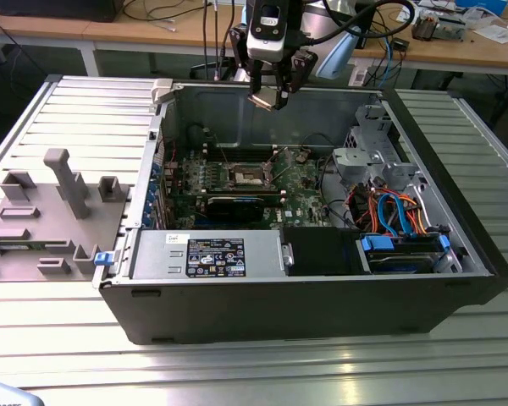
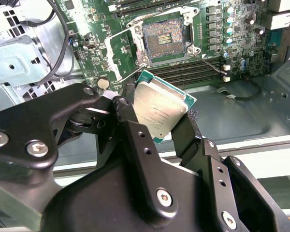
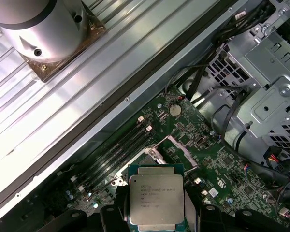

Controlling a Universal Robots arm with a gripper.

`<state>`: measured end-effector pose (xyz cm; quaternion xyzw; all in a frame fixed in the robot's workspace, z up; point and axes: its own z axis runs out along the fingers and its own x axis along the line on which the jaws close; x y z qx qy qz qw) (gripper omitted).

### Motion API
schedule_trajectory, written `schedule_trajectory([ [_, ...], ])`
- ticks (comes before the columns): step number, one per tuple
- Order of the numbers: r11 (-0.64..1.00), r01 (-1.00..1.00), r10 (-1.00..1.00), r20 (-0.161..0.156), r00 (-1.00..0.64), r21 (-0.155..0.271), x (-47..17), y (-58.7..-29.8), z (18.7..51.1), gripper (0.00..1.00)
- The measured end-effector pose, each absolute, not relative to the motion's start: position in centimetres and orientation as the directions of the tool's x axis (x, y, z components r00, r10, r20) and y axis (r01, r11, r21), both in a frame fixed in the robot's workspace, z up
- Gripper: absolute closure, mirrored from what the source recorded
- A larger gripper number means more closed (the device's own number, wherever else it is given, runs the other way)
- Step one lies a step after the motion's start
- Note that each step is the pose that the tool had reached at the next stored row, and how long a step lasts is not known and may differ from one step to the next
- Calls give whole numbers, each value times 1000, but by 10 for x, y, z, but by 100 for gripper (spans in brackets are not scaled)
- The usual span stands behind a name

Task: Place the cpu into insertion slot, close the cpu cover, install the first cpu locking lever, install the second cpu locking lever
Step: 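Place the cpu into insertion slot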

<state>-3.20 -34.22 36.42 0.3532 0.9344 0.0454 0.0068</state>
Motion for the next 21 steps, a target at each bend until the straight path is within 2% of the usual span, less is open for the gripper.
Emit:
schedule_trajectory([
  [21, 731, 676, 678, 19, -735, 90, -32, -342, 364, 45],
])
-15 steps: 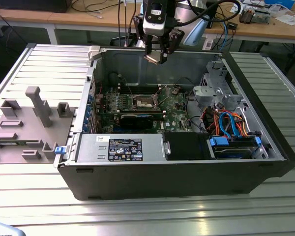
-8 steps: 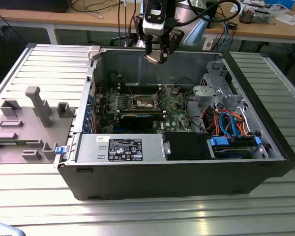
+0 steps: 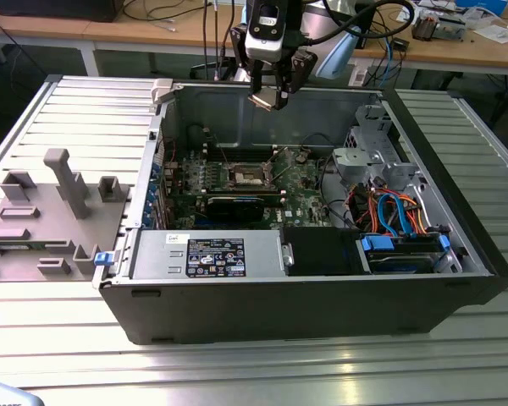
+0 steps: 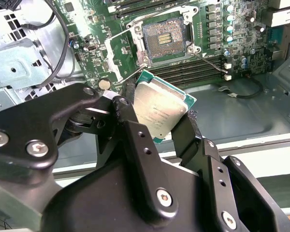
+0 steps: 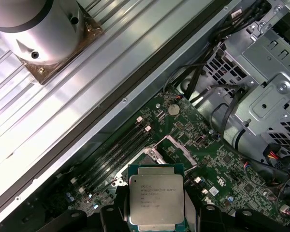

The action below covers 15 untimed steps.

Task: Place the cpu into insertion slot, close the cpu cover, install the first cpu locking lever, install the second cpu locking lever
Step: 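Place the cpu into insertion slot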

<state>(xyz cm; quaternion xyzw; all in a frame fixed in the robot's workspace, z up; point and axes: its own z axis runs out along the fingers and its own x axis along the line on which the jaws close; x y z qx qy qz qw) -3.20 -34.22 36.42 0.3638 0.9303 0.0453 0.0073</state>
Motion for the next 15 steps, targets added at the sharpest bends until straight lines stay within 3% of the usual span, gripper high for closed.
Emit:
schedule_trajectory([
  [15, 726, 682, 683, 19, -730, 90, -32, -342, 364, 45],
])
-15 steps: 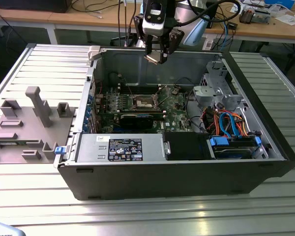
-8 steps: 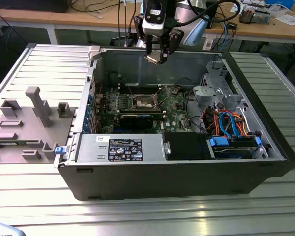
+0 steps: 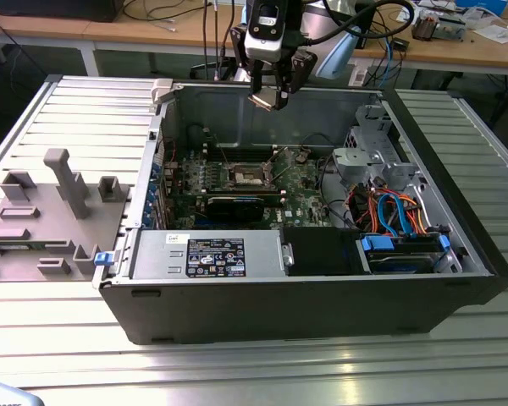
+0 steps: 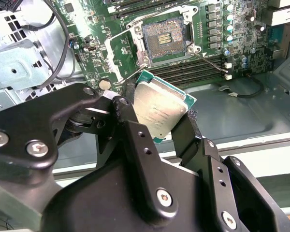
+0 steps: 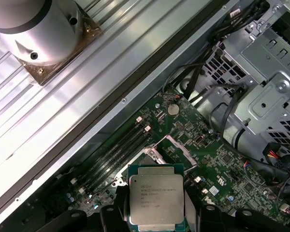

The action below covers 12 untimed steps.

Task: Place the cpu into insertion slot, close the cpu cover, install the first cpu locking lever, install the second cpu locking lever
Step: 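Place the cpu into insertion slot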

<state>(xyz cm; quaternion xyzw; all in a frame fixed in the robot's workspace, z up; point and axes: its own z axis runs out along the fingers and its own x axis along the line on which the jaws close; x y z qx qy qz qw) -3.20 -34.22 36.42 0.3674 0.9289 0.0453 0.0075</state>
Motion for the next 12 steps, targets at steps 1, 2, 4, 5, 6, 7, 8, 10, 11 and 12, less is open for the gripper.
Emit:
schedule_trajectory([
  [1, 726, 682, 683, 19, -730, 90, -32, -342, 364, 45],
  [2, 725, 682, 684, 19, -729, 90, -32, -342, 364, 45],
  [4, 724, 683, 685, 19, -728, 90, -32, -342, 364, 45],
  [5, 724, 684, 685, 19, -728, 90, -32, -342, 364, 45],
  [6, 724, 684, 686, 19, -728, 90, -32, -342, 364, 45],
  [7, 723, 685, 686, 19, -727, 90, -32, -342, 364, 45],
  [8, 723, 685, 686, 19, -727, 90, -32, -342, 364, 45],
  [10, 722, 686, 687, 19, -726, 90, -32, -342, 364, 45],
  [11, 722, 686, 688, 19, -726, 90, -32, -342, 364, 45],
  [12, 722, 686, 688, 19, -726, 90, -32, -342, 364, 45],
])
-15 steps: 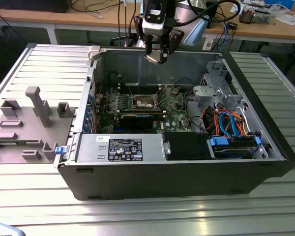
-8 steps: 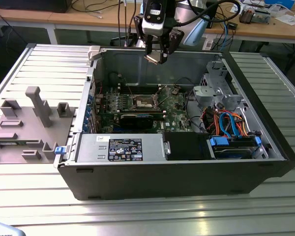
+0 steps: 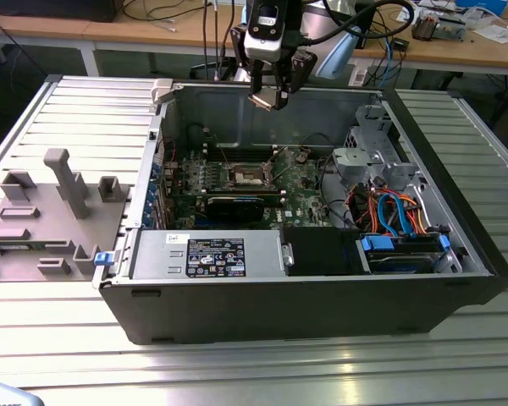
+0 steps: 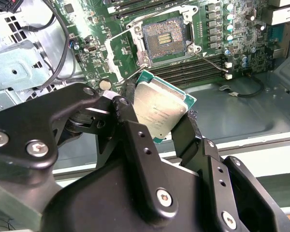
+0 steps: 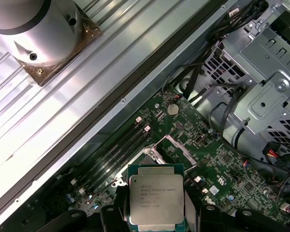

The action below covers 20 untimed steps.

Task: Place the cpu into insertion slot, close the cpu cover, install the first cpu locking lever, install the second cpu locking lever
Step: 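Place the cpu into insertion slot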

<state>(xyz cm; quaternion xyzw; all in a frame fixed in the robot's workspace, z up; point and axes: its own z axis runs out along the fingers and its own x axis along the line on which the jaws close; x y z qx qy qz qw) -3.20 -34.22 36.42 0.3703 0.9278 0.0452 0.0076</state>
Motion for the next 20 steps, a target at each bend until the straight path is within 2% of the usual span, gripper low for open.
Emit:
schedule_trajectory([
  [20, 715, 693, 694, 19, -719, 90, -32, -342, 364, 45],
])
